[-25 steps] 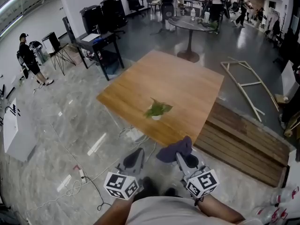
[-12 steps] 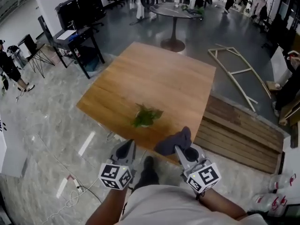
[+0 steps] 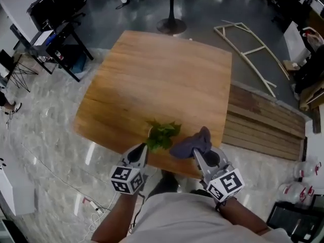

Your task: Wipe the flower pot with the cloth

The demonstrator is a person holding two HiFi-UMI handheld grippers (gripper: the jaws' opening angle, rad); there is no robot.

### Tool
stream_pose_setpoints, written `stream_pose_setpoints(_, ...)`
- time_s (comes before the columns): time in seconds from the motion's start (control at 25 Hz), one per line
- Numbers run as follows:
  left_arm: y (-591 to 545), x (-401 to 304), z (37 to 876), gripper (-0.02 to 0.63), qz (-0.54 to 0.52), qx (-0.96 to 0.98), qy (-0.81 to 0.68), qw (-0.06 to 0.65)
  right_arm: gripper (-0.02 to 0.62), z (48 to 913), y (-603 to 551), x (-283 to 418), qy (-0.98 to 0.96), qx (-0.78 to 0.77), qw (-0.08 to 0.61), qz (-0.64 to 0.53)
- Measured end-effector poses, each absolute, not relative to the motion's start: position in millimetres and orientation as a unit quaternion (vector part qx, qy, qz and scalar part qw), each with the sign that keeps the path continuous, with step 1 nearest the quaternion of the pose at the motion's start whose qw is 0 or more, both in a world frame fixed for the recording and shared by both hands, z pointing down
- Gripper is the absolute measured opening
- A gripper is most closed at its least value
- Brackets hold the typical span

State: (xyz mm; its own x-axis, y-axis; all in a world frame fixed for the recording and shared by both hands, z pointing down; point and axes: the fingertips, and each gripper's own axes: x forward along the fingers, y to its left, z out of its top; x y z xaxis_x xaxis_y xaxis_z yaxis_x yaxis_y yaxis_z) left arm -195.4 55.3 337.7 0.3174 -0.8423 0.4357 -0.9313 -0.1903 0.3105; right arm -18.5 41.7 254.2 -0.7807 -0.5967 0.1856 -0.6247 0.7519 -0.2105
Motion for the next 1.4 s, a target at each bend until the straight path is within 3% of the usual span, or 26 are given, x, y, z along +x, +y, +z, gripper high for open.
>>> stream_pose_setpoints(0.16, 18.7, -208.7, 374.9, 0.011, 0.126, 0.777, -0.545, 0.289, 0.032, 273.3, 12.8, -22.6, -0.919, 0.362, 0.059, 0.145)
stream_pose_setpoints(0.36, -10.0, -202.8, 431.3, 0.071, 0.193, 0.780, -0.494, 0.331, 0.031, 298.8, -6.3, -8.7, -0.901, 0.393, 0.067, 0.170)
stream_pose_setpoints(0.64, -42.8, -208.9, 487.0, 0.106, 0.284, 0.760, -0.477, 0.337, 0.031, 344.6, -18.9, 24.3, -0.871, 0.436, 0.064, 0.216)
stream_pose_setpoints(1.04, -59.7, -197.2, 541.2, 0.104, 0.351, 0.749, -0.434, 0.357, 0.032, 394.6, -18.8, 43.8, -0.842, 0.466, 0.061, 0.266)
stream_pose_setpoints(1.2, -59.6, -197.9, 551.5, 0.028, 0.340, 0.744, -0.436, 0.375, 0.031, 407.2, -17.2, 36.3, -0.843, 0.459, 0.060, 0.275)
stream_pose_setpoints(1.4, -57.4, -198.3, 551.6, 0.023, 0.303, 0.736, -0.454, 0.400, 0.031, 431.9, -14.1, 19.2, -0.856, 0.428, 0.081, 0.278)
